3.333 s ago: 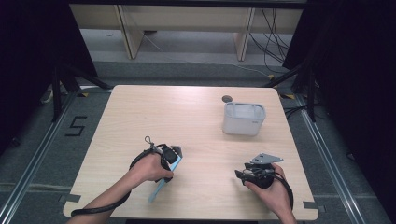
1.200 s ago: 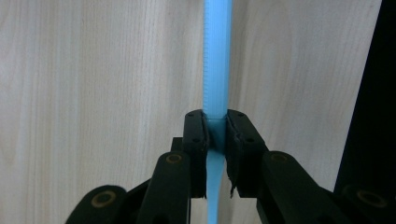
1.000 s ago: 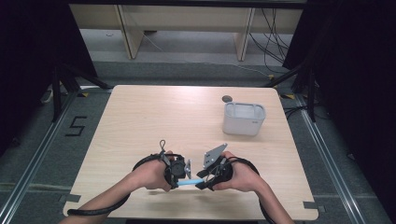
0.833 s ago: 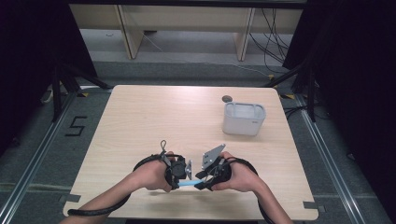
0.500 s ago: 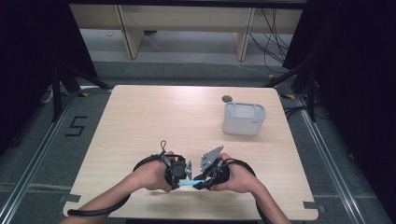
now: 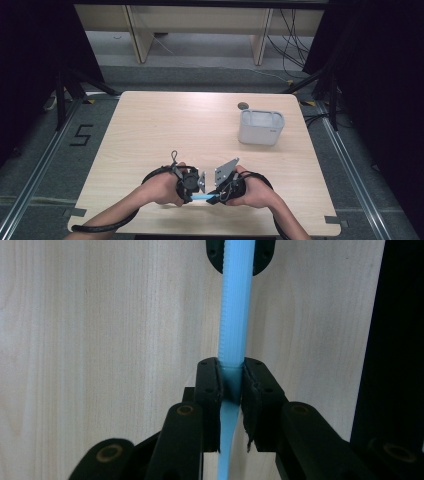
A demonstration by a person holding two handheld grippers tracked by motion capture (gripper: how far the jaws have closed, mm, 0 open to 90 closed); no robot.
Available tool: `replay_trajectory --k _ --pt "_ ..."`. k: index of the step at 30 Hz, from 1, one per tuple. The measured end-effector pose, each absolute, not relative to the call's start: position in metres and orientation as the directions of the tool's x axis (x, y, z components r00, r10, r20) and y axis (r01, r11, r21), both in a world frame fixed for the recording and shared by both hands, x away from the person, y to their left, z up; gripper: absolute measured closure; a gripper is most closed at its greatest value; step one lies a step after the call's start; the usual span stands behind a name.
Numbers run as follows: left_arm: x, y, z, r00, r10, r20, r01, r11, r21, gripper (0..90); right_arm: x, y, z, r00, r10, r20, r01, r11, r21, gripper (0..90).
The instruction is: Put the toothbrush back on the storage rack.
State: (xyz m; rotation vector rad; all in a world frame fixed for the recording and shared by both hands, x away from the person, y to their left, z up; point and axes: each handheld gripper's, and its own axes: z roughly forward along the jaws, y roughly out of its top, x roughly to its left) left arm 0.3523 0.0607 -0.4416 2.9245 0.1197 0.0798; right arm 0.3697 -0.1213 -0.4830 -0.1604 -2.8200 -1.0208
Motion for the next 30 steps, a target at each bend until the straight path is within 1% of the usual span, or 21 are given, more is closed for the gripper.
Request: replay_trajectory --k 2,5,6,7,8,10,11,12,13,14,15,16,17,18,20,21,23,24,25,28,30 --pt "0.354 0.062 -0.441 0.994 0.105 0.043 0.092 -0.967 0.237 75.2 0.370 -0.122 -0.482 -0.989 0.042 0.142 0.124 0.761 0.637 78.8" --pt "0.358 0.068 -0.434 0.980 0.186 0.068 0.154 -0.932 0.328 66.4 0.369 -0.125 -0.481 -0.989 0.085 0.122 0.143 0.772 0.620 78.8" --pt "0.359 0.071 -0.430 0.975 0.209 0.077 0.168 -0.917 0.363 63.5 0.371 -0.127 -0.481 -0.993 0.087 0.079 0.117 0.768 0.630 78.8" --pt "0.360 0.075 -0.427 0.968 0.237 0.087 0.183 -0.896 0.404 59.9 0.371 -0.131 -0.481 -0.990 0.114 0.086 0.143 0.763 0.630 78.8" --pt "0.360 0.079 -0.424 0.959 0.271 0.085 0.206 -0.870 0.447 54.3 0.371 -0.141 -0.480 -0.976 0.206 0.071 0.202 0.732 0.650 78.8" --pt "0.360 0.088 -0.421 0.943 0.323 0.079 0.237 -0.819 0.522 48.8 0.374 -0.152 -0.479 -0.951 0.307 0.031 0.242 0.681 0.691 78.8" --pt "0.359 0.092 -0.422 0.926 0.372 0.058 0.275 -0.773 0.571 48.8 0.374 -0.152 -0.479 -0.951 0.307 0.031 0.242 0.681 0.691 78.8" --pt "0.360 0.097 -0.422 0.925 0.375 0.064 0.272 -0.770 0.577 45.1 0.375 -0.164 -0.480 -0.910 0.415 0.010 0.288 0.614 0.735 78.8" --pt "0.361 0.106 -0.427 0.906 0.420 0.047 0.300 -0.718 0.629 42.6 0.374 -0.168 -0.480 -0.886 0.463 0.015 0.312 0.573 0.758 78.8" --pt "0.361 0.106 -0.427 0.906 0.420 0.047 0.300 -0.718 0.629 41.2 0.374 -0.168 -0.480 -0.886 0.463 0.015 0.312 0.573 0.758 78.8" --pt "0.361 0.110 -0.431 0.890 0.455 0.026 0.328 -0.680 0.656 41.2 0.373 -0.172 -0.481 -0.863 0.504 0.002 0.312 0.530 0.789 78.7" --pt "0.364 0.116 -0.442 0.859 0.512 -0.027 0.376 -0.595 0.710 37.9 0.370 -0.178 -0.481 -0.808 0.589 0.012 0.331 0.437 0.836 78.7" --pt "0.364 0.116 -0.442 0.859 0.512 -0.027 0.376 -0.595 0.710 35.6 0.370 -0.178 -0.481 -0.808 0.589 0.012 0.331 0.437 0.836 78.7" --pt "0.366 0.118 -0.448 0.841 0.539 -0.054 0.400 -0.551 0.733 35.6 0.368 -0.180 -0.482 -0.778 0.628 0.014 0.332 0.392 0.858 78.7" --pt "0.369 0.122 -0.459 0.799 0.586 -0.136 0.454 -0.439 0.775 33.2 0.365 -0.181 -0.483 -0.732 0.681 0.017 0.306 0.306 0.902 78.7" --pt "0.372 0.123 -0.463 0.780 0.601 -0.173 0.477 -0.392 0.787 32.2 0.362 -0.180 -0.485 -0.702 0.712 0.001 0.272 0.267 0.924 78.7" --pt "0.378 0.125 -0.468 0.753 0.616 -0.230 0.508 -0.324 0.798 32.1 0.360 -0.180 -0.485 -0.691 0.723 -0.013 0.263 0.268 0.927 78.7" --pt "0.380 0.125 -0.468 0.738 0.631 -0.239 0.513 -0.295 0.806 32.1 0.359 -0.178 -0.487 -0.687 0.727 -0.009 0.254 0.251 0.934 78.7" --pt "0.382 0.125 -0.467 0.731 0.637 -0.246 0.516 -0.280 0.810 32.1 0.358 -0.177 -0.488 -0.688 0.725 -0.028 0.237 0.262 0.936 78.7" --pt "0.388 0.122 -0.463 0.729 0.619 -0.291 0.520 -0.226 0.823 32.8 0.358 -0.172 -0.492 -0.691 0.723 -0.023 0.236 0.256 0.937 78.7" --pt "0.390 0.121 -0.460 0.723 0.626 -0.294 0.519 -0.210 0.829 33.4 0.358 -0.170 -0.493 -0.696 0.718 -0.016 0.238 0.252 0.938 78.7"
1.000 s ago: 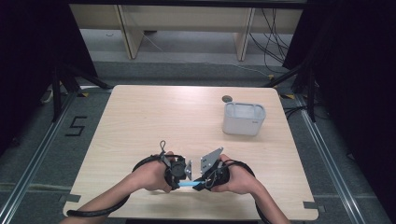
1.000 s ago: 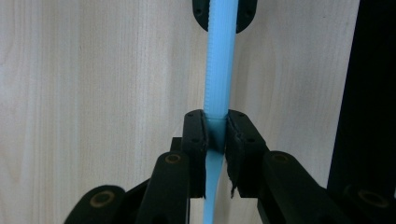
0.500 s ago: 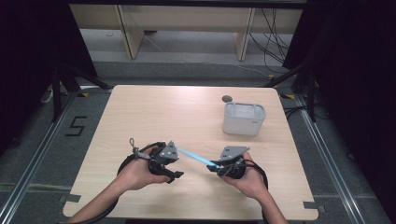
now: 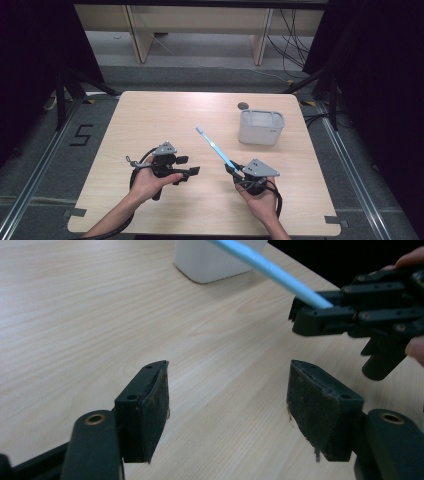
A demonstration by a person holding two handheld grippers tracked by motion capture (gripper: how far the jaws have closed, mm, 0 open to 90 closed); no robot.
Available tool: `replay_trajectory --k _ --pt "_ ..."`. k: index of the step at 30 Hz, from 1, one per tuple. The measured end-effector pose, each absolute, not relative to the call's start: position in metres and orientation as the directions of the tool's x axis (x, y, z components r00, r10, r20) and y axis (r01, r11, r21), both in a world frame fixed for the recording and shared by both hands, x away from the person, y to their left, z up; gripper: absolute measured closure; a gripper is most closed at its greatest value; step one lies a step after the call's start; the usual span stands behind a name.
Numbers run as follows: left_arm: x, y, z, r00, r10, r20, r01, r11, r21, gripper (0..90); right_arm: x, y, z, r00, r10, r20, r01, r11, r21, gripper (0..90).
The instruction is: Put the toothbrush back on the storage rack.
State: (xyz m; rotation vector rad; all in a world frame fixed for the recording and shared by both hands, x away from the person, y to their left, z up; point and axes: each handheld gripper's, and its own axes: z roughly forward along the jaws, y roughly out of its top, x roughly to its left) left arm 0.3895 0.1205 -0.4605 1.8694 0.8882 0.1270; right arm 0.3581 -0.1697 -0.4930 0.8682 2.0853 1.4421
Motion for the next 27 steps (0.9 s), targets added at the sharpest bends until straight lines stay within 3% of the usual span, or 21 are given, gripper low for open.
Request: replay_trajectory --k 15,18,19,20,27 --pt "0.405 0.097 -0.453 0.729 0.593 -0.340 0.518 -0.153 0.842 35.4 0.357 -0.162 -0.490 -0.718 0.694 -0.043 0.215 0.280 0.936 78.7" --pt "0.407 0.094 -0.453 0.723 0.600 -0.343 0.519 -0.144 0.843 35.9 0.353 -0.157 -0.491 -0.716 0.698 0.014 0.267 0.255 0.929 78.7" --pt "0.408 0.094 -0.453 0.725 0.595 -0.347 0.520 -0.143 0.842 36.1 0.356 -0.158 -0.491 -0.725 0.689 -0.030 0.222 0.274 0.936 78.7" --pt "0.409 0.094 -0.453 0.724 0.597 -0.347 0.522 -0.143 0.841 36.2 0.353 -0.157 -0.490 -0.722 0.692 0.006 0.262 0.266 0.928 78.7" --pt "0.411 0.092 -0.451 0.713 0.604 -0.356 0.522 -0.119 0.845 38.1 0.353 -0.152 -0.489 -0.726 0.687 -0.005 0.245 0.265 0.932 78.7"
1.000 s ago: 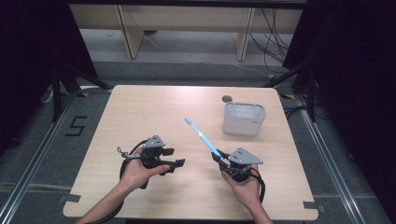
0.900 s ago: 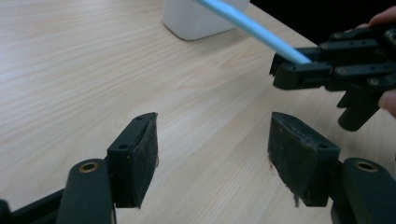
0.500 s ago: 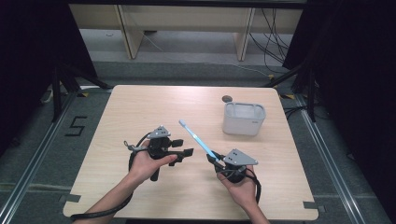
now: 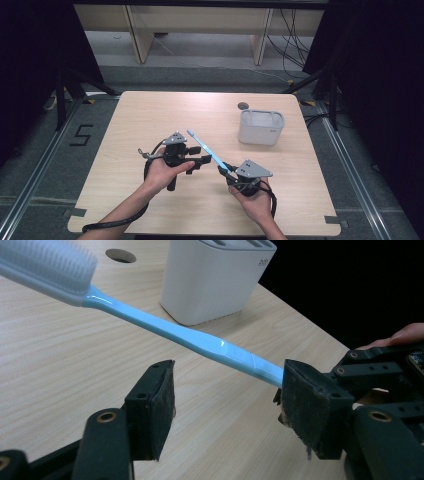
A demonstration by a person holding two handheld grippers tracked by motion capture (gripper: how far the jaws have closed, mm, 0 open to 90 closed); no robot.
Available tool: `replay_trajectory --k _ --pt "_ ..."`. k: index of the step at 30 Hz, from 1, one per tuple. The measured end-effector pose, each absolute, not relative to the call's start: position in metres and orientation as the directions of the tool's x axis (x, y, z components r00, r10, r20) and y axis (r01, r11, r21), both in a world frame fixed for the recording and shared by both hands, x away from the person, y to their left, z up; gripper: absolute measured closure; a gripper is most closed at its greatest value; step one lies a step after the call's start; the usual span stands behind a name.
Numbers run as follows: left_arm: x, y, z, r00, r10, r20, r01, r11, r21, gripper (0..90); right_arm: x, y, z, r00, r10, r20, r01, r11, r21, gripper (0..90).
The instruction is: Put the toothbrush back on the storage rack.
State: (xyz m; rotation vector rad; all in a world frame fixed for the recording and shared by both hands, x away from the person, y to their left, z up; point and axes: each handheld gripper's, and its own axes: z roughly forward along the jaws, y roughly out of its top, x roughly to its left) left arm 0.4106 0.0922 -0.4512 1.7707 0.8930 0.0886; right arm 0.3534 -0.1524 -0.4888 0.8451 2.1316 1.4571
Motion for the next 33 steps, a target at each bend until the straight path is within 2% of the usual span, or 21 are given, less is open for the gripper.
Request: replay_trajectory --k 7,8,11,13,17,20,24,27,28,29,33 --pt "0.413 0.091 -0.450 0.708 0.598 -0.376 0.527 -0.094 0.844 39.4 0.355 -0.149 -0.488 -0.742 0.670 -0.009 0.228 0.265 0.937 78.7" --pt "0.413 0.091 -0.450 0.707 0.598 -0.378 0.529 -0.093 0.843 39.7 0.356 -0.149 -0.488 -0.729 0.682 -0.060 0.185 0.280 0.942 78.7" --pt "0.414 0.090 -0.449 0.706 0.597 -0.380 0.529 -0.088 0.844 40.3 0.354 -0.148 -0.489 -0.737 0.676 -0.012 0.232 0.270 0.935 78.7" --pt "0.415 0.089 -0.449 0.708 0.589 -0.391 0.529 -0.074 0.845 41.4 0.354 -0.148 -0.489 -0.729 0.683 -0.035 0.208 0.271 0.940 78.7" --pt "0.416 0.088 -0.449 0.699 0.590 -0.404 0.535 -0.056 0.843 47.0 0.354 -0.146 -0.489 -0.742 0.670 -0.007 0.228 0.262 0.938 78.6" --pt "0.417 0.087 -0.449 0.698 0.581 -0.419 0.542 -0.046 0.839 49.0 0.353 -0.146 -0.487 -0.733 0.680 -0.031 0.220 0.280 0.934 78.6" --pt "0.416 0.086 -0.449 0.705 0.566 -0.427 0.533 -0.025 0.846 57.1 0.353 -0.142 -0.490 -0.743 0.669 -0.023 0.229 0.286 0.930 78.4" --pt "0.414 0.086 -0.447 0.715 0.549 -0.433 0.523 -0.010 0.852 65.9 0.352 -0.139 -0.491 -0.743 0.669 -0.024 0.238 0.297 0.925 78.0" --pt "0.413 0.085 -0.446 0.721 0.542 -0.432 0.517 -0.006 0.856 70.5 0.354 -0.139 -0.492 -0.747 0.663 -0.050 0.213 0.310 0.926 77.6" --pt "0.413 0.085 -0.444 0.729 0.536 -0.427 0.510 -0.009 0.860 70.5 0.354 -0.137 -0.492 -0.751 0.658 -0.050 0.217 0.318 0.923 77.0" --pt "0.408 0.084 -0.438 0.752 0.504 -0.425 0.496 -0.008 0.868 82.8 0.355 -0.133 -0.494 -0.758 0.650 -0.049 0.231 0.338 0.913 66.7"
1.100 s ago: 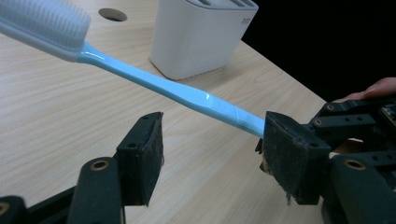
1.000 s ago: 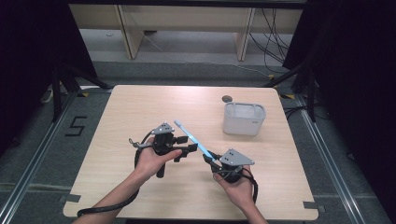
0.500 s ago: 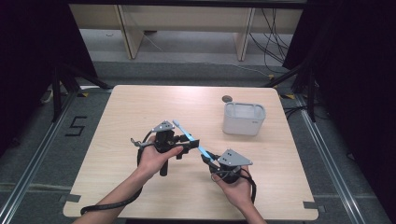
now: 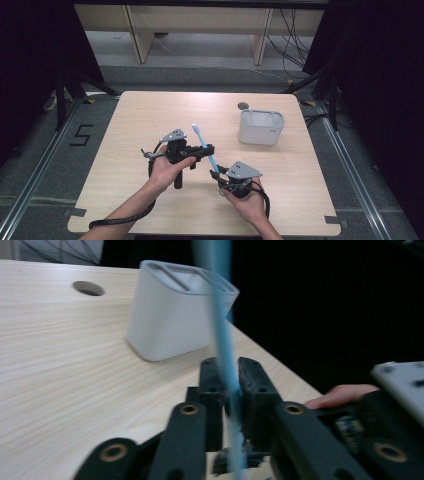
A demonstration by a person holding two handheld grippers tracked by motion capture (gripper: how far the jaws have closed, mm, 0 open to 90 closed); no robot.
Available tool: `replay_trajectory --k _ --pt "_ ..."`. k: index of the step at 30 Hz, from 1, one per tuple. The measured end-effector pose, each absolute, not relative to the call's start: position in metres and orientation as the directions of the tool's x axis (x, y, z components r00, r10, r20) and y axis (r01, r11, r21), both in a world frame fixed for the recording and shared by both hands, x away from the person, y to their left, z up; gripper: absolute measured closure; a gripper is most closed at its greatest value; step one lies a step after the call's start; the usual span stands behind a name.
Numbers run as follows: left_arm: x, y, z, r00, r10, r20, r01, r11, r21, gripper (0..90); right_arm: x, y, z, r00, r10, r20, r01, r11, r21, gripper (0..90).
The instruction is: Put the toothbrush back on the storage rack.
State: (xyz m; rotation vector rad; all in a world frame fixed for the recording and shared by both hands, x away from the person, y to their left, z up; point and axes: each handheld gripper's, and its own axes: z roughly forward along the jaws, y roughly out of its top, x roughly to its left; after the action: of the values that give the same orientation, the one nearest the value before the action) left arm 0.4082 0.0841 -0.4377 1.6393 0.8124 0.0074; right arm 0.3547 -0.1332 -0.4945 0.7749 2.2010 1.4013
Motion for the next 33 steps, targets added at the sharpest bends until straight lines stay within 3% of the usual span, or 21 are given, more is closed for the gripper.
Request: replay_trajectory --k 5,11,21,33 --pt "0.407 0.085 -0.433 0.771 0.537 -0.342 0.444 -0.068 0.893 83.0 0.350 -0.135 -0.494 -0.750 0.662 0.012 0.293 0.316 0.902 57.8" --pt "0.406 0.087 -0.436 0.767 0.572 -0.289 0.418 -0.104 0.903 83.0 0.349 -0.145 -0.488 -0.745 0.666 0.015 0.287 0.301 0.910 55.3" --pt "0.400 0.082 -0.437 0.784 0.585 -0.208 0.358 -0.153 0.921 83.0 0.352 -0.156 -0.441 -0.734 0.675 0.078 0.231 0.141 0.963 69.6" --pt "0.391 0.068 -0.434 0.818 0.559 -0.134 0.295 -0.208 0.933 83.0 0.360 -0.130 -0.414 -0.757 0.650 0.073 0.193 0.114 0.975 71.3"
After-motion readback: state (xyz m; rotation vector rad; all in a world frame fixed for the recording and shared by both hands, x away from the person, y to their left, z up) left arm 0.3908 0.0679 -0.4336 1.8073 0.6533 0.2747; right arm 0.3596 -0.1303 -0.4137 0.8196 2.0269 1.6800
